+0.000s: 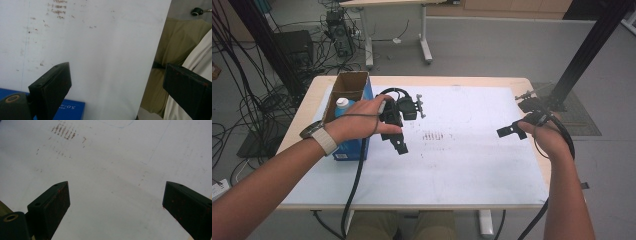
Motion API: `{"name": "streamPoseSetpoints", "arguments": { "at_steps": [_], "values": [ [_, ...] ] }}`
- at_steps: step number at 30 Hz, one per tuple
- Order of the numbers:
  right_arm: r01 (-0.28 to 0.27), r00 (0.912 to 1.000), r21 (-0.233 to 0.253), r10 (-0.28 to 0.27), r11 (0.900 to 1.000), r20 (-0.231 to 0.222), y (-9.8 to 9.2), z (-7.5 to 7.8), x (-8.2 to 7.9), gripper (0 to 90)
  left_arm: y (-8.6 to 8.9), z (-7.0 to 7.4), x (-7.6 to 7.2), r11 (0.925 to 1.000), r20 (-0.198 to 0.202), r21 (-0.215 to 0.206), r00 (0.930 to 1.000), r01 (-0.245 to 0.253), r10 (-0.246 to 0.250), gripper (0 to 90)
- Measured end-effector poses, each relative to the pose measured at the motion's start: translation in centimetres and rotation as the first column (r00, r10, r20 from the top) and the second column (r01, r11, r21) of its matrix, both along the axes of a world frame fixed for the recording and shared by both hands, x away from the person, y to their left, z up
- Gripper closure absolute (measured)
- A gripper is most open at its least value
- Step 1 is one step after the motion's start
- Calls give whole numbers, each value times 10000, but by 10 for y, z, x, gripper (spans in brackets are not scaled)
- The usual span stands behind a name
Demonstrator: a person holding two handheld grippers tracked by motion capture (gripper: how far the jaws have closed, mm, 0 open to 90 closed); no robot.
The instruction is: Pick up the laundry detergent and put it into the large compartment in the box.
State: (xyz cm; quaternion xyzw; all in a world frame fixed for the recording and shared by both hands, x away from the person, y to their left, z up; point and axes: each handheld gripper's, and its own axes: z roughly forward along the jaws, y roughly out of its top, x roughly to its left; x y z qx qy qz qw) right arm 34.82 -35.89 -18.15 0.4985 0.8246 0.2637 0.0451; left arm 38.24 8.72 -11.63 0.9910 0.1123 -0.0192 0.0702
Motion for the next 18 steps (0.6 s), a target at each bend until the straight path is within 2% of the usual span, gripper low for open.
{"name": "streamPoseSetpoints", "arguments": {
  "at_steps": [18],
  "values": [
    [65,10000,36,-66,10000,55,-3,-1,-4,72,-2,-2,0,9999,-48,99,10000,25,-24,86]
  ]
}}
